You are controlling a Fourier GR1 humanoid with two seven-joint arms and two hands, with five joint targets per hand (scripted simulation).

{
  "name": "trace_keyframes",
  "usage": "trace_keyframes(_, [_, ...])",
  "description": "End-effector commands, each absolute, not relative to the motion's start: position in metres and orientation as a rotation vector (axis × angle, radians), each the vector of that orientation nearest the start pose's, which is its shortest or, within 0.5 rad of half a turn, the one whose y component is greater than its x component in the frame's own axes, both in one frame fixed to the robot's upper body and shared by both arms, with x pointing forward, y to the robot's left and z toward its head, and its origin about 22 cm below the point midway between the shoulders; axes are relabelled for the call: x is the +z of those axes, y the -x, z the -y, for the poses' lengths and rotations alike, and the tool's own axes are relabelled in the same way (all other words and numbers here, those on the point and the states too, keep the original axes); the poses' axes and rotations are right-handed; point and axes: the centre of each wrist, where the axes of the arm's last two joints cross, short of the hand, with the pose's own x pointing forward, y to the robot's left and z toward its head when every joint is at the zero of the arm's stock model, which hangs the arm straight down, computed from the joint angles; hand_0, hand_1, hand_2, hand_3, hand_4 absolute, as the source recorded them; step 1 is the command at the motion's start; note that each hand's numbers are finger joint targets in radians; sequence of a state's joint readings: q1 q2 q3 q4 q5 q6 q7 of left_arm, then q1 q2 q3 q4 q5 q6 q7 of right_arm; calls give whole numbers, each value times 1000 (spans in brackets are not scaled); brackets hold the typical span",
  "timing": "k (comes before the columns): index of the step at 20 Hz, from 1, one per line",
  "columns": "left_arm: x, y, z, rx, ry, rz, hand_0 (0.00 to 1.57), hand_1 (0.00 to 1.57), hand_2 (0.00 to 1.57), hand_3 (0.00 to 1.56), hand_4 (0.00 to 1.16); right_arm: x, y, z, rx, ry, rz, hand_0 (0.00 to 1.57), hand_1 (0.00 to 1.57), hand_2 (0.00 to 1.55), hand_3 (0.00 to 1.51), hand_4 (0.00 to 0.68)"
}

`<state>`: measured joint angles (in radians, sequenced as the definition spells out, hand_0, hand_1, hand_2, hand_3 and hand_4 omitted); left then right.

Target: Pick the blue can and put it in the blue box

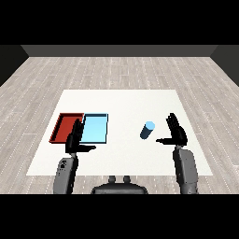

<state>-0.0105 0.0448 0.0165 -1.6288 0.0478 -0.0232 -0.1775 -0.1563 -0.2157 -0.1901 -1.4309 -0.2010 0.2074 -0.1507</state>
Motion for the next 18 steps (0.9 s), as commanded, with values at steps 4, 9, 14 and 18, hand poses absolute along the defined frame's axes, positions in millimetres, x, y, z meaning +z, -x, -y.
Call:
trace_keyframes(4, [3, -243, -244, 50, 97, 2012, 0, 0, 0, 0, 0, 23, -283, 356, -4, -203, 1900, 0, 0, 0, 0, 0])
trace_keyframes(9, [-19, -237, -262, 60, 88, 2026, 0, 0, 0, 0, 0, 19, -291, 359, -3, -183, 1895, 0, 0, 0, 0, 0])
trace_keyframes(14, [1, -226, -240, 68, 102, 2007, 0, 0, 0, 0, 0, 15, -293, 358, 8, -185, 1857, 0, 0, 0, 0, 0])
trace_keyframes(18, [23, -243, -254, 74, 85, 2019, 0, 0, 0, 0, 0, 6, -296, 338, -33, -197, 1836, 0, 0, 0, 0, 0])
